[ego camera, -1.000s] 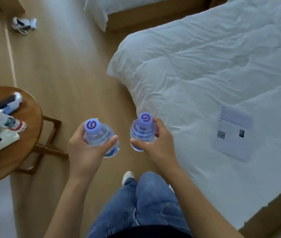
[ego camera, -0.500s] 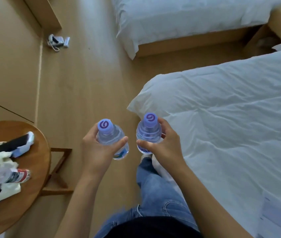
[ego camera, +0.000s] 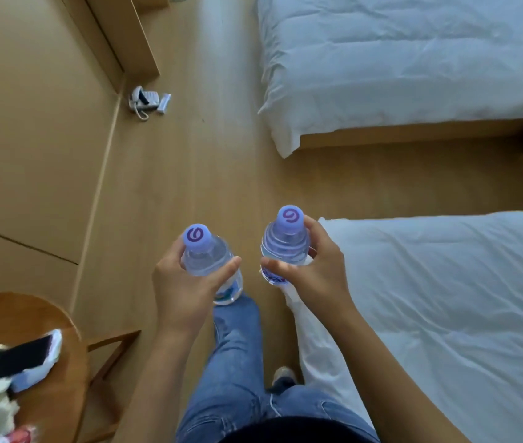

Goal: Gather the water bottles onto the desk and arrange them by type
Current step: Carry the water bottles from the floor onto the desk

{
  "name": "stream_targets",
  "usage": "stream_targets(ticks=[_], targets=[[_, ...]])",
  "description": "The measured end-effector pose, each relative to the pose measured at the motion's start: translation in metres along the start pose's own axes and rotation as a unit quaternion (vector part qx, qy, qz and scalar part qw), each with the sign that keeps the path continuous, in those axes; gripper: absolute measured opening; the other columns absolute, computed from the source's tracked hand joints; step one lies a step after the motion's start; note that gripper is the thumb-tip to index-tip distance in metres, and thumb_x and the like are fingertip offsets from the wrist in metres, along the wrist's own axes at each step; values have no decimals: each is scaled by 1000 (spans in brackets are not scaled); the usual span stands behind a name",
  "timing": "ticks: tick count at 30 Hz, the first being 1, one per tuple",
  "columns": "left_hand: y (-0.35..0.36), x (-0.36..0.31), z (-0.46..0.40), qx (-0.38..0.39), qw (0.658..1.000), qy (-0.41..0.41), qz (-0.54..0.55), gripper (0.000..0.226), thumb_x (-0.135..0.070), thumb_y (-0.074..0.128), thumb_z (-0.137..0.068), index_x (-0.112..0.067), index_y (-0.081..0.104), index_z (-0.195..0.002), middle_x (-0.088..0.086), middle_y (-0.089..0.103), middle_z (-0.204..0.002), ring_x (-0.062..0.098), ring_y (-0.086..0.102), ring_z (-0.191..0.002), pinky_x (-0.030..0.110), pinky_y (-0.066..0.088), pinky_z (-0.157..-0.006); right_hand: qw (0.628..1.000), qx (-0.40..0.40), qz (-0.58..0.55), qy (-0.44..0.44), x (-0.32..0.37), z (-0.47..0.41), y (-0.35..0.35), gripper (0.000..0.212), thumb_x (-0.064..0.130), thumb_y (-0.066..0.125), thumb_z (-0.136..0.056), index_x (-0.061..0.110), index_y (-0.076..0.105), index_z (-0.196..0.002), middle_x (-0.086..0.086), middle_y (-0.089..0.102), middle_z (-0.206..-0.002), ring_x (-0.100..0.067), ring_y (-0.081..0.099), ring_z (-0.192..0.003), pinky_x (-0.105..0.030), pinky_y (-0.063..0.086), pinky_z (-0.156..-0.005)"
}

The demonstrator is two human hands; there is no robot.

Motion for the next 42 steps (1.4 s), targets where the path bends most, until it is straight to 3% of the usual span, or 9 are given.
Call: stream_targets(ticks=[3,7,14,21,30,37,42], targets=[[10,8,-85,4,1000,-2,15,54,-14,93,-62,-56,65,-82,-24,70,-79,-6,66,-71,9,49,-63,1000,3,-16,10,5,-77,27,66,16,90,-67,21,58,-125,14,68,-107,-7,67,-100,-29,57,-88],[18,14,-211,28,999,-3,17,46,-13,94,-61,-41,65,-84,-19,72,-81,-3,67,-73,13,52,-68,1000,5,-16,3,30,-192,70,67,14,90,-68,17,58,-127,4,70,-111,-14,68,-101,-40,57,-90],[7,-2,-394,14,1000,7,13,50,-14,93,-62,-42,62,-90,-23,71,-82,-4,67,-75,10,51,-71,1000,5,-26,7,77,-357,131,68,17,91,-67,16,58,-127,4,71,-111,-12,69,-101,-39,56,-92],[12,18,-562,-18,1000,3,7,58,-13,93,-63,-59,64,-83,-24,71,-82,-5,68,-75,8,50,-68,999,30,-33,25,85,-523,192,72,14,92,-64,17,59,-128,2,71,-113,-14,69,-104,-44,55,-95],[45,12,-857,-47,999,5,-13,56,-16,93,-63,-56,65,-91,-21,73,-87,-2,70,-80,11,52,-70,997,65,-28,-18,131,-818,264,70,19,92,-64,24,60,-126,11,71,-110,-5,68,-101,-30,56,-90],[49,-4,-1036,-86,996,-2,6,48,-14,93,-62,-34,67,-97,-19,73,-89,-1,69,-82,10,51,-71,996,69,-22,-42,182,-997,309,70,23,92,-65,22,59,-127,8,71,-111,-9,69,-101,-31,56,-90],[47,10,-1159,-90,996,4,25,52,-9,93,-63,-45,68,-92,-20,72,-88,-3,69,-81,11,52,-71,996,69,-20,-48,199,-1113,359,66,18,91,-66,24,61,-124,10,72,-107,-8,70,-98,-28,56,-87]])
Point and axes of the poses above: each hand's wrist, its own z-axis away from the middle knuckle, its own y-axis out of the palm, x = y × z, the point moved 5 cm from there along -z, towards the middle knuckle
